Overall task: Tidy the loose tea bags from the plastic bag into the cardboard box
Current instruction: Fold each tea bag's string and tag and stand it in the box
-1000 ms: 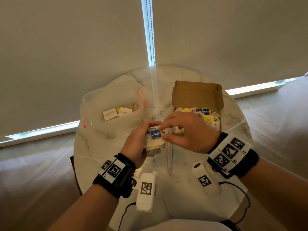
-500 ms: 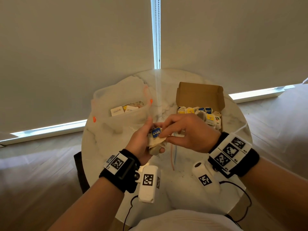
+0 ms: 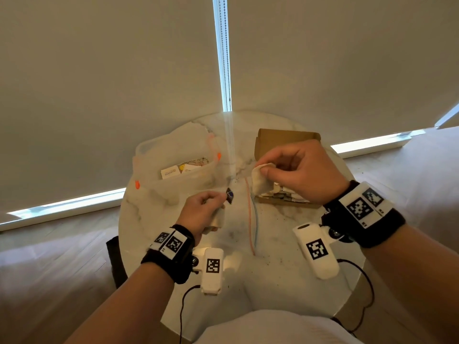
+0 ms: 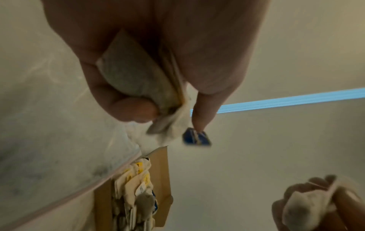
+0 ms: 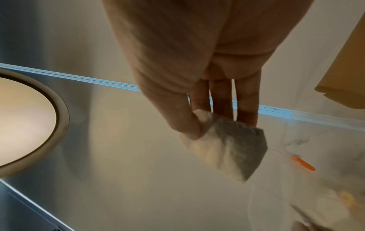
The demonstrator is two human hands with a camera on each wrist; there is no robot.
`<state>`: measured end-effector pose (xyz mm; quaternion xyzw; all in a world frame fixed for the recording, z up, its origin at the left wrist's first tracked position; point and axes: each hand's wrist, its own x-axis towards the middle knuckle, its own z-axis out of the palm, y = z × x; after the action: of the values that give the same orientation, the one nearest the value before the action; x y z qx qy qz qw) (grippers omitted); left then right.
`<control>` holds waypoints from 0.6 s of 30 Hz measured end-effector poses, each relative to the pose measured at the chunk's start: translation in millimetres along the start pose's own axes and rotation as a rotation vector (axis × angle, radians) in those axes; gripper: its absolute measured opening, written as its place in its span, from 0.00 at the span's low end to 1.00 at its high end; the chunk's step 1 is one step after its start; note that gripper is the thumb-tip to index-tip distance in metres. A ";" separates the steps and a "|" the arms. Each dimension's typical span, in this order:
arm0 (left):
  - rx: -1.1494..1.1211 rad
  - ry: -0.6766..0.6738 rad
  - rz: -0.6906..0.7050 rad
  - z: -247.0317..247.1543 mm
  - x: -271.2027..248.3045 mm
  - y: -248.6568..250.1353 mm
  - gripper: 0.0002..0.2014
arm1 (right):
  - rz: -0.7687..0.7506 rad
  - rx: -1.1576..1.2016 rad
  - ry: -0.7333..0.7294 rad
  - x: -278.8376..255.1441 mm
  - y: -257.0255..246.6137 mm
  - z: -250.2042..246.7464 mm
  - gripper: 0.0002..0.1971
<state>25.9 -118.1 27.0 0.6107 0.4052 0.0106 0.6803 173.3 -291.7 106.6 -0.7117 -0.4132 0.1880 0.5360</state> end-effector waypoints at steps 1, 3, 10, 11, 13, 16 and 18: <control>0.045 0.026 0.034 -0.2 -0.4 1.4 0.05 | 0.024 -0.007 0.007 -0.5 1.7 -1.1 0.06; 0.104 0.071 0.111 0.1 -2.7 7.9 0.05 | 0.072 -0.023 0.016 -2.0 7.3 -1.6 0.06; 0.311 0.068 0.503 -4.2 -6.6 35.7 0.10 | 0.105 -0.007 0.079 -4.1 17.1 0.0 0.06; 0.319 0.036 0.556 -2.0 -9.2 40.8 0.10 | 0.107 -0.017 0.080 -4.0 16.6 1.0 0.06; 0.328 -0.044 0.639 5.5 -15.8 52.7 0.09 | 0.114 -0.022 0.082 -3.1 15.3 3.9 0.06; 0.375 -0.104 0.707 17.0 -22.2 68.3 0.05 | 0.112 0.016 0.075 -1.8 12.1 6.7 0.05; 0.403 -0.070 0.720 21.1 -23.1 74.2 0.03 | 0.108 0.053 0.089 -1.2 10.4 7.7 0.05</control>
<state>57.9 -128.5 100.2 0.8344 0.1364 0.1475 0.5133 171.1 -288.8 94.1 -0.7262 -0.3451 0.1957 0.5614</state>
